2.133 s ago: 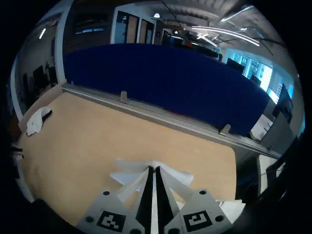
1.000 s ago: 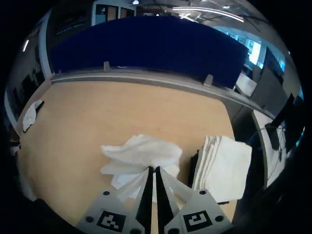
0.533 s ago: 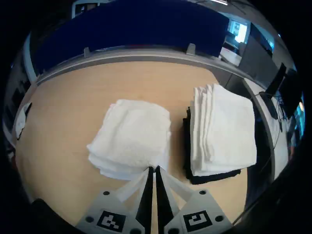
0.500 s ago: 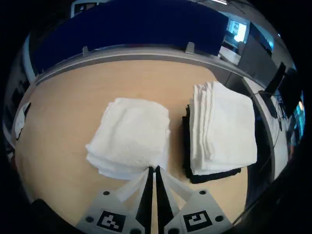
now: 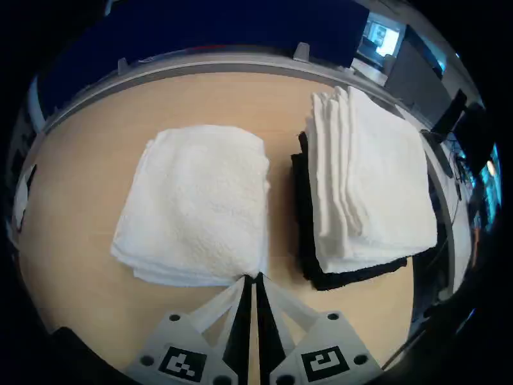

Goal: Fold towel

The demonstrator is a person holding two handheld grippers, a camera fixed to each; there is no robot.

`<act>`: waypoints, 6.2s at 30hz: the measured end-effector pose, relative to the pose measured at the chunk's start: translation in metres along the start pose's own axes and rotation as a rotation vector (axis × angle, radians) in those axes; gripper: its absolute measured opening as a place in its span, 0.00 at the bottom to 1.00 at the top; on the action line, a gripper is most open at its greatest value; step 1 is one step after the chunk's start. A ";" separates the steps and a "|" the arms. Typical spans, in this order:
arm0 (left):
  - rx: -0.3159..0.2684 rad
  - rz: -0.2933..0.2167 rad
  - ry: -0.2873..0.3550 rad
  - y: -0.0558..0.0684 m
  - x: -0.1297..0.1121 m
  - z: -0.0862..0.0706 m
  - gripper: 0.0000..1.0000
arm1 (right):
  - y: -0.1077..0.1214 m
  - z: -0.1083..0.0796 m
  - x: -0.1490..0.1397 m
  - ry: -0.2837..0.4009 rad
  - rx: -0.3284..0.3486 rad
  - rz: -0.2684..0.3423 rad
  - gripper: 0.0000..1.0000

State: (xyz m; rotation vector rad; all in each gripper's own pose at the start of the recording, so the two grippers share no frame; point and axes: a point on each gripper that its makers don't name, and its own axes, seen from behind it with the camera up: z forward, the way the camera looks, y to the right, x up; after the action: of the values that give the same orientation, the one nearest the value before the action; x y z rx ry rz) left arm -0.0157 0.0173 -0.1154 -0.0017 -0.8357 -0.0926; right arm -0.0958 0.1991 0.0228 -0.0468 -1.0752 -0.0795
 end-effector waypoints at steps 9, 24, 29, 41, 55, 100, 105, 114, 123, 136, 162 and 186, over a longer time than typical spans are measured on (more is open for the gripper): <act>-0.004 0.005 0.000 0.003 0.003 0.001 0.93 | 0.003 -0.003 -0.001 0.016 -0.012 0.002 0.16; -0.014 0.009 0.011 0.006 0.009 0.001 0.93 | -0.002 -0.021 -0.006 0.079 -0.024 -0.007 0.76; -0.016 0.011 0.014 0.008 0.010 -0.002 0.93 | -0.007 -0.026 -0.002 0.110 -0.012 0.007 0.97; -0.010 0.007 0.022 0.006 0.012 -0.004 0.93 | -0.030 -0.030 0.029 0.204 0.046 0.030 1.00; 0.017 0.004 0.022 -0.002 0.012 -0.007 0.93 | -0.049 -0.002 0.111 0.282 0.102 0.027 1.00; 0.034 -0.007 0.032 -0.013 0.011 -0.012 0.93 | -0.074 0.002 0.040 0.254 0.109 0.027 1.00; 0.036 -0.003 0.035 -0.014 0.012 -0.014 0.93 | -0.074 0.009 0.035 0.237 0.105 0.013 1.00; 0.029 -0.012 0.051 -0.017 0.016 -0.013 0.93 | -0.084 -0.031 0.053 0.317 0.120 0.033 1.00; 0.004 -0.019 0.097 -0.025 0.035 -0.008 0.93 | -0.121 -0.107 0.066 0.480 0.147 0.075 1.00; -0.076 -0.014 0.260 -0.021 0.084 -0.004 0.93 | -0.192 -0.220 0.067 0.768 0.179 0.081 1.00; -0.083 0.055 0.730 -0.018 0.183 -0.042 0.93 | -0.228 -0.258 0.070 0.895 0.159 0.145 1.00; -0.011 0.122 0.774 -0.028 0.139 0.016 0.93 | -0.248 -0.239 0.084 0.776 0.083 -0.003 1.00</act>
State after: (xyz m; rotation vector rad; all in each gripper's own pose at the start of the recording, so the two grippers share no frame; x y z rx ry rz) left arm 0.0632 -0.0217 -0.0027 -0.0261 -0.0603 0.0208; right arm 0.1318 -0.0703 -0.0168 0.0585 -0.3023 -0.0477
